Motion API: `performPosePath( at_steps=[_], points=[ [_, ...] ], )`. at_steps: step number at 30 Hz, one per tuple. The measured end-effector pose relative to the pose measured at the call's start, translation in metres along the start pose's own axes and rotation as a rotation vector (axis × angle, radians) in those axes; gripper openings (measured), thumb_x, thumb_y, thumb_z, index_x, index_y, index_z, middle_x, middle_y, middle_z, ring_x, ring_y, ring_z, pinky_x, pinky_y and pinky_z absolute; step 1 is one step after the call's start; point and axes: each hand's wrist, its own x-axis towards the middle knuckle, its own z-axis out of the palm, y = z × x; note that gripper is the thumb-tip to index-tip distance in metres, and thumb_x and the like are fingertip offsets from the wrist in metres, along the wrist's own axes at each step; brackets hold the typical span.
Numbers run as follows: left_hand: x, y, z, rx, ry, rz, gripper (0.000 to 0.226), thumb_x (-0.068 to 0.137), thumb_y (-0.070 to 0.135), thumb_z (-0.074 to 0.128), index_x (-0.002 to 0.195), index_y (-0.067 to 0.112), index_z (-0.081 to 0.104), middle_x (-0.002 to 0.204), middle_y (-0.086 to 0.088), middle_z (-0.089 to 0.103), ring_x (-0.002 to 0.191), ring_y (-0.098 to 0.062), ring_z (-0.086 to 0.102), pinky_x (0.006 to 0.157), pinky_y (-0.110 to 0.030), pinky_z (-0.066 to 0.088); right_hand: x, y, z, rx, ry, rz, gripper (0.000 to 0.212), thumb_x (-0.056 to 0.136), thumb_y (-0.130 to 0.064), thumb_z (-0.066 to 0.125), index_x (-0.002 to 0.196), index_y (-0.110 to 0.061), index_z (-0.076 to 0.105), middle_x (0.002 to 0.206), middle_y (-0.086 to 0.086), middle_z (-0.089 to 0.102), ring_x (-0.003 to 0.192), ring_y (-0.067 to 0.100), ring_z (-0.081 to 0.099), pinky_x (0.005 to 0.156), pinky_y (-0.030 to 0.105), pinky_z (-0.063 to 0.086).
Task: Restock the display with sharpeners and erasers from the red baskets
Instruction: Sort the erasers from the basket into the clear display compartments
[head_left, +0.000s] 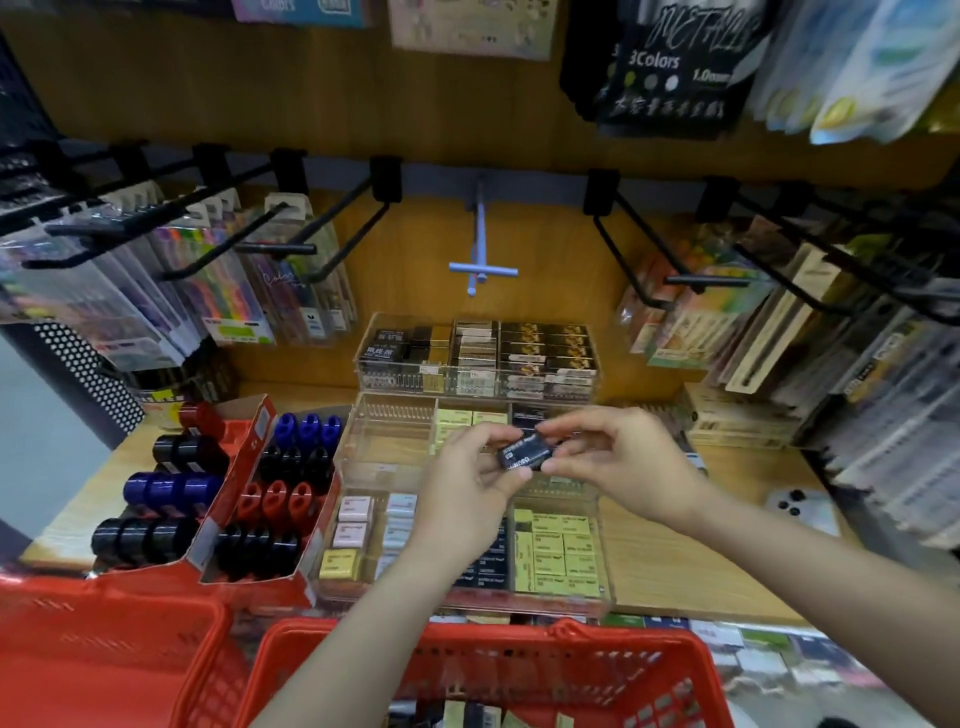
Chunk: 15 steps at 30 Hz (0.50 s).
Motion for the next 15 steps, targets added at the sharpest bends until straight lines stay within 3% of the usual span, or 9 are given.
performPosePath(
  at_steps=[3,5,7,10,12,15],
  points=[
    [0.000,-0.001,0.010,0.030,-0.053,-0.014,0.031,0.085,0.008,0.074,0.104,0.029,0.064,0.116,0.002,0.067,0.095,-0.005,0.068,0.087,-0.027,0.057,-0.006,0.005,-0.008,-0.111,0.006,-0.026,0.040,0.069,-0.018,0.086,0.103,-0.034,0.071,0.087,-0.014,0.071,0.079,-0.002,0.068,0.074,0.011,0.054],
    [0.001,-0.002,0.014,0.038,-0.076,0.000,0.033,0.084,0.009,0.075,0.105,0.032,0.063,0.116,0.003,0.067,0.098,-0.004,0.068,0.088,-0.026,0.057,-0.008,0.011,-0.013,-0.205,-0.022,-0.082,0.040,0.070,-0.022,0.085,0.108,-0.029,0.072,0.090,-0.015,0.067,0.082,-0.002,0.066,0.074,0.011,0.054],
    [0.003,-0.005,0.017,0.092,-0.092,0.035,0.042,0.086,0.013,0.073,0.120,0.033,0.059,0.127,0.008,0.061,0.110,-0.003,0.062,0.098,-0.028,0.052,-0.007,0.017,-0.017,-0.342,-0.009,-0.115,0.038,0.073,-0.029,0.083,0.109,-0.026,0.072,0.089,-0.018,0.063,0.083,-0.002,0.062,0.074,0.012,0.052],
    [0.004,-0.018,0.020,0.520,-0.157,0.150,0.062,0.092,0.035,0.066,0.147,0.031,0.037,0.149,0.016,0.037,0.139,-0.006,0.030,0.118,-0.034,0.023,0.005,0.030,-0.020,-0.540,0.185,-0.063,0.034,0.078,-0.036,0.079,0.110,-0.026,0.071,0.089,-0.014,0.060,0.076,0.004,0.056,0.075,0.022,0.050],
    [0.003,-0.029,0.020,0.786,-0.233,0.221,0.066,0.095,0.044,0.057,0.153,0.030,0.026,0.160,0.013,0.023,0.148,-0.010,0.010,0.122,-0.039,0.003,0.016,0.035,-0.016,-0.613,0.267,0.041,0.036,0.081,-0.038,0.076,0.113,-0.025,0.070,0.095,-0.008,0.062,0.088,0.012,0.057,0.082,0.030,0.049],
    [0.003,-0.040,0.020,0.981,-0.270,0.272,0.071,0.097,0.047,0.051,0.155,0.029,0.016,0.162,0.008,0.016,0.149,-0.013,0.006,0.121,-0.040,-0.008,0.034,0.040,-0.003,-0.788,0.261,0.159,0.038,0.085,-0.044,0.070,0.120,-0.030,0.066,0.112,-0.006,0.067,0.109,0.020,0.055,0.093,0.037,0.045]
  ],
)
